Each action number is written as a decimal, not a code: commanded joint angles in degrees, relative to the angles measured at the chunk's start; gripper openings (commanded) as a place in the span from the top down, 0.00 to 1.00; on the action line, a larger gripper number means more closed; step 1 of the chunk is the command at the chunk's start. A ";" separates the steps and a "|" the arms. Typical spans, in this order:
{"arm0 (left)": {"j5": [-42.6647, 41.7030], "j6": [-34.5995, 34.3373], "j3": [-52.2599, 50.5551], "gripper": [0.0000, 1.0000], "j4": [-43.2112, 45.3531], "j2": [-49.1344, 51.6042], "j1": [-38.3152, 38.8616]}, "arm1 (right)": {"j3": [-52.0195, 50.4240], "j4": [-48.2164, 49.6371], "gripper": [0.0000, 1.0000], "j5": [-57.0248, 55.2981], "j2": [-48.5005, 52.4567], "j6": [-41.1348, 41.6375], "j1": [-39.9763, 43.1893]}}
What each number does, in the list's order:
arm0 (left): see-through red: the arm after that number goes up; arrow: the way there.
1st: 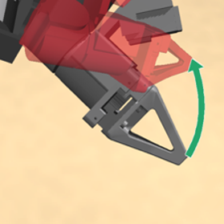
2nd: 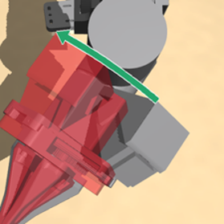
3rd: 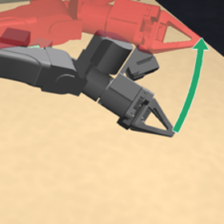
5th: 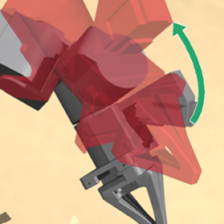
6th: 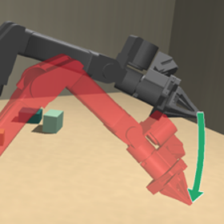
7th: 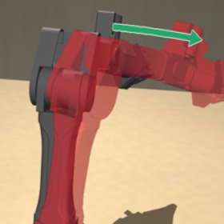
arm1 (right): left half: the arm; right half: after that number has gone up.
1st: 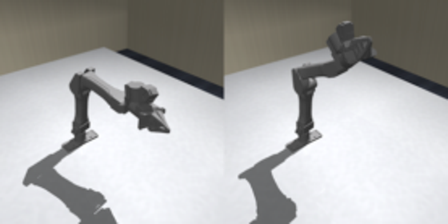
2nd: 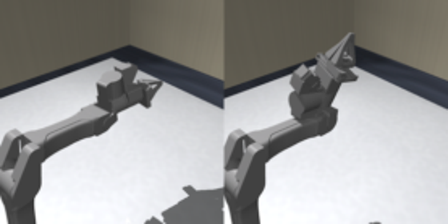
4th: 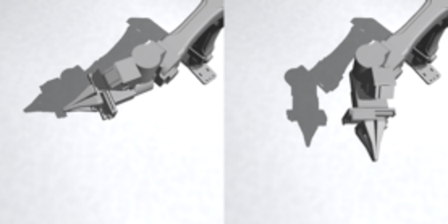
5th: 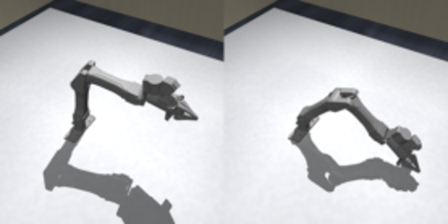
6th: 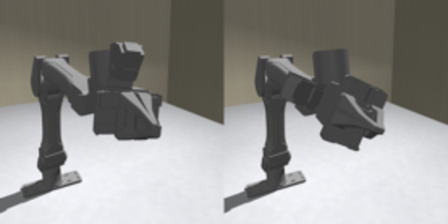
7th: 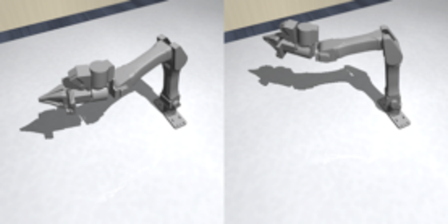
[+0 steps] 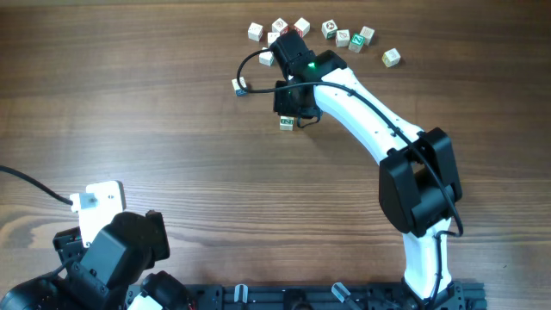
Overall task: Form a tower
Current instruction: 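Lower the W block onto the top of the stack, then align the W block on the red-A block and settle it down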
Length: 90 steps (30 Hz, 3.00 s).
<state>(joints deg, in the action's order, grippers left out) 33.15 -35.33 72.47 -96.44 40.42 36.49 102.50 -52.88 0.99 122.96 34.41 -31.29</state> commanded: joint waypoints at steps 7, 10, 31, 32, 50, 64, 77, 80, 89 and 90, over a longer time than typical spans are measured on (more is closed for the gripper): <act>0.59 -1.16 -0.15 0.00 0.07 -0.20 0.00 | 1.38 0.74 0.72 -2.29 0.48 -2.91 -1.70; 0.59 -1.16 -0.15 0.00 0.07 -0.20 0.00 | 1.38 0.52 0.72 -2.71 0.48 -2.75 -1.68; 0.59 -1.16 -0.15 0.00 0.07 -0.20 0.00 | 1.27 1.27 0.23 -2.60 0.48 -1.25 -1.70; 0.59 -1.16 -0.15 0.00 0.07 -0.20 0.00 | 1.27 1.14 0.13 -2.62 0.48 -1.25 -1.70; 0.59 -1.16 -0.15 0.00 0.07 -0.20 0.00 | -2.78 2.80 0.01 -0.87 0.50 6.47 -1.66; 0.59 -1.16 -0.15 0.00 0.07 -0.20 0.00 | -3.63 3.30 0.03 -4.44 2.36 4.22 -4.52; 0.59 -1.16 -0.15 0.00 0.07 -0.20 0.00 | -3.63 2.84 0.33 -5.29 2.36 4.63 -4.55; 0.59 -1.16 -0.15 0.00 0.07 -0.20 0.00 | -3.63 2.86 0.39 -5.29 2.36 4.81 -4.55; 0.59 -1.16 -0.15 0.00 0.07 -0.20 0.00 | -3.63 2.60 0.28 -5.99 2.36 6.08 -4.55; 0.59 -1.16 -0.15 0.00 0.07 -0.20 0.00 | -3.63 2.56 0.23 -6.16 2.36 6.36 -4.55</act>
<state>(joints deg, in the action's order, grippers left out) 33.15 -35.33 72.47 -96.44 40.42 36.49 99.44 -50.13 -3.29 124.18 39.44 -35.97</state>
